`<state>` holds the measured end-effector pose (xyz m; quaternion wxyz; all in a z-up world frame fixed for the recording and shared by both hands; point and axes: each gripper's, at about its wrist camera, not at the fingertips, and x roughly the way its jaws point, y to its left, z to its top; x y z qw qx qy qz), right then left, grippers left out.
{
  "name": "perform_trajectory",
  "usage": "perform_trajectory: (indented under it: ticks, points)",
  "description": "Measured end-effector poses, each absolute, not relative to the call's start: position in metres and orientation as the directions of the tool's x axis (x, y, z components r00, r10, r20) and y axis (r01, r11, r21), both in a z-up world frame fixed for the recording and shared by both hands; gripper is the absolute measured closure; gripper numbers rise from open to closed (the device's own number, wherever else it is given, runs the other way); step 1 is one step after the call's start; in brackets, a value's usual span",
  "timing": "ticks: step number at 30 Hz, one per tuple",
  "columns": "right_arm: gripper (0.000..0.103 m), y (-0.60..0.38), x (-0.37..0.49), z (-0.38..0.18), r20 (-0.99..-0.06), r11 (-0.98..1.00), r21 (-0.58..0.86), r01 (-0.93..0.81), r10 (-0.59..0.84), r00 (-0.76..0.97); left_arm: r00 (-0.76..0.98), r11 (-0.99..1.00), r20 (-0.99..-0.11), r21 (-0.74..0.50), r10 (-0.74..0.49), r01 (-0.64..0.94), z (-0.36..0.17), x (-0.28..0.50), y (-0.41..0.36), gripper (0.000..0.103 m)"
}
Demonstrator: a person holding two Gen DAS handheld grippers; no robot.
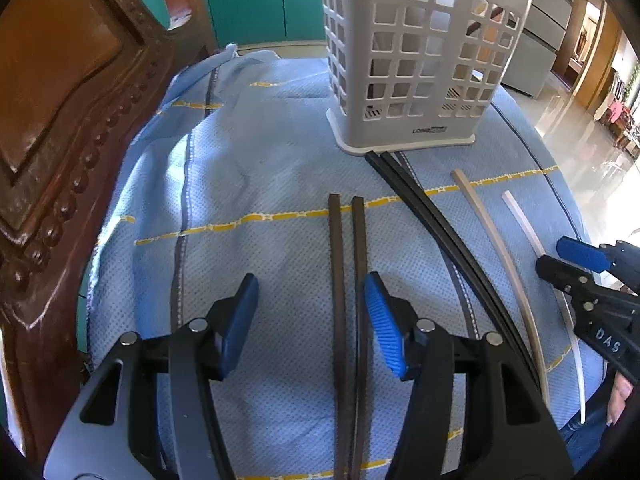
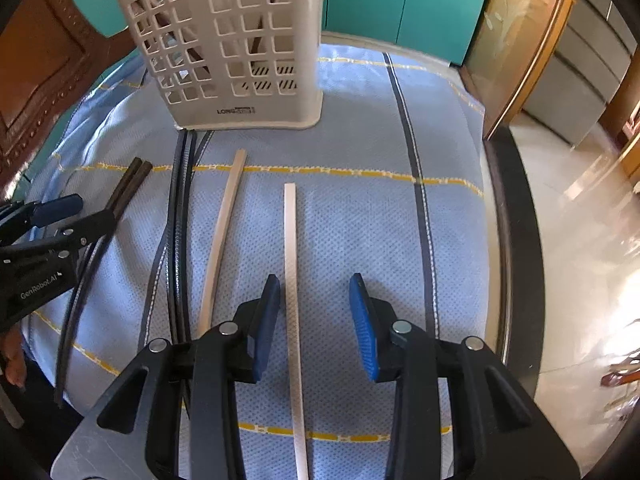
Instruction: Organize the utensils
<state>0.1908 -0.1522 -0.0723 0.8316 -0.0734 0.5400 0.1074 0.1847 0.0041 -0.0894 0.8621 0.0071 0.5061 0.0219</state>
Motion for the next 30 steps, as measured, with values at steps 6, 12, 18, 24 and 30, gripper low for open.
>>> perform_trajectory:
  ticks: [6, 12, 18, 24, 30]
  points:
    - [0.067, -0.152, 0.192, -0.073, -0.912, 0.966, -0.011, -0.258, 0.096, 0.399, 0.480, 0.999, -0.876, 0.027, 0.038, -0.029, -0.095, 0.188, 0.003, 0.050]
    - [0.067, -0.151, 0.192, -0.073, -0.913, 0.966, -0.008, -0.257, 0.098, 0.396, 0.481, 1.000, -0.876, 0.014, 0.023, -0.022, -0.094, 0.186, 0.000, 0.057]
    - [0.067, -0.151, 0.192, -0.073, -0.914, 0.967, -0.003, -0.254, 0.100, 0.394, 0.499, 0.999, -0.867, -0.034, -0.012, -0.035, -0.086, 0.185, 0.007, 0.057]
    - [0.067, -0.151, 0.193, -0.073, -0.914, 0.967, -0.003, -0.254, 0.100, 0.393, 0.495, 0.998, -0.869, -0.024, 0.009, -0.060, -0.089, 0.188, 0.011, 0.056]
    - [0.067, -0.152, 0.193, -0.073, -0.914, 0.967, -0.004, -0.255, 0.100, 0.394, 0.500, 0.998, -0.865, 0.021, 0.050, -0.063, -0.088, 0.187, 0.010, 0.056]
